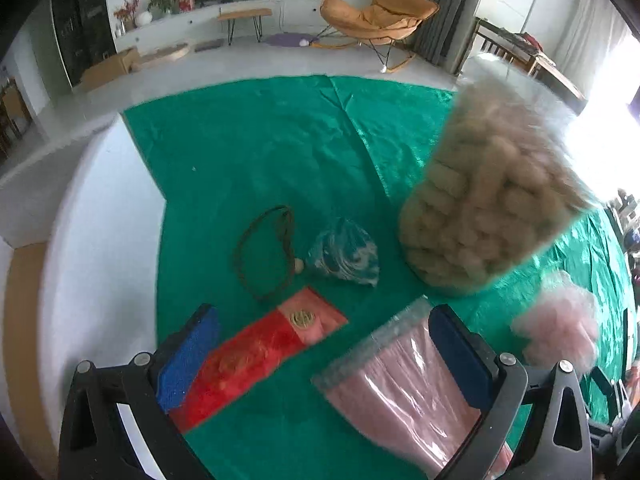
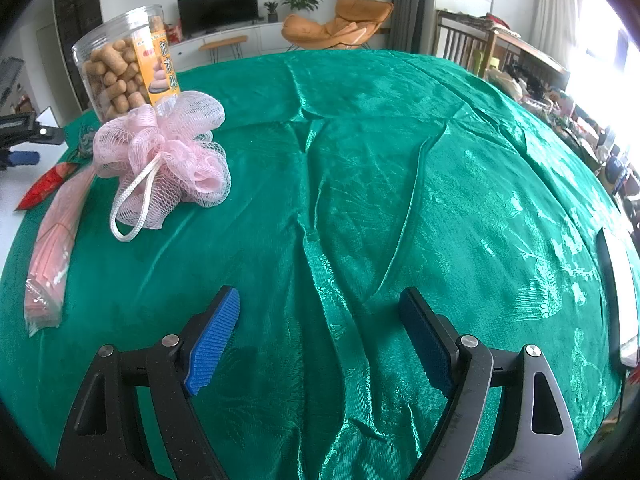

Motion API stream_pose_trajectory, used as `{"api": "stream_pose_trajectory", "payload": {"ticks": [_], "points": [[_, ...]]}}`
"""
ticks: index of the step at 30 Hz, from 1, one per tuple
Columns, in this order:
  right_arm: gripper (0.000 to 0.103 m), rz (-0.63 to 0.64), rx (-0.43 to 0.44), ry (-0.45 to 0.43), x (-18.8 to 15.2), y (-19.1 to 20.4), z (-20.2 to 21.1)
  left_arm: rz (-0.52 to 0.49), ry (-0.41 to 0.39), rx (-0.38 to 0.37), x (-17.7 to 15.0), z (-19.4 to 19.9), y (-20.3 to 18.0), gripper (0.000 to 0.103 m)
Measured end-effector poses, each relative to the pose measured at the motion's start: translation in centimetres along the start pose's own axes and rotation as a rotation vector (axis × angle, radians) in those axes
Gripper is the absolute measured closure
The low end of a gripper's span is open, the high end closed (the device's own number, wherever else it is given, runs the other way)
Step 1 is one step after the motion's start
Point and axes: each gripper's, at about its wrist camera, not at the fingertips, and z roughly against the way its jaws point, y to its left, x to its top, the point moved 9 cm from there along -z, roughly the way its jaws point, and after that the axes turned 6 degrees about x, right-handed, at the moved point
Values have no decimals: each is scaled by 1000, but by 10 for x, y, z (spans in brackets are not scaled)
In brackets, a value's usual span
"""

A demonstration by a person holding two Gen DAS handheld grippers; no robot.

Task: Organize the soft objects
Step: 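Lower the left gripper onto the red snack packet and close on it, then hold the red snack packet on the table with the left gripper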

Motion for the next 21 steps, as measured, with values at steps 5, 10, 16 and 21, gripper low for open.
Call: {"api": "stream_pose_trajectory", "payload": {"ticks": [5, 10, 16, 21], "points": [[17, 1, 5, 2, 0, 1, -1, 35, 147, 7, -21, -34, 14, 0], [16, 2, 5, 3, -1, 2, -1, 74, 140, -101, -38, -21, 12, 3], [16, 1, 6, 2, -1, 2, -1, 83, 100, -7, -51, -6, 26, 83], [16, 1, 5, 3, -1, 2, -1, 127, 86, -18, -70, 7, 23, 86]]}}
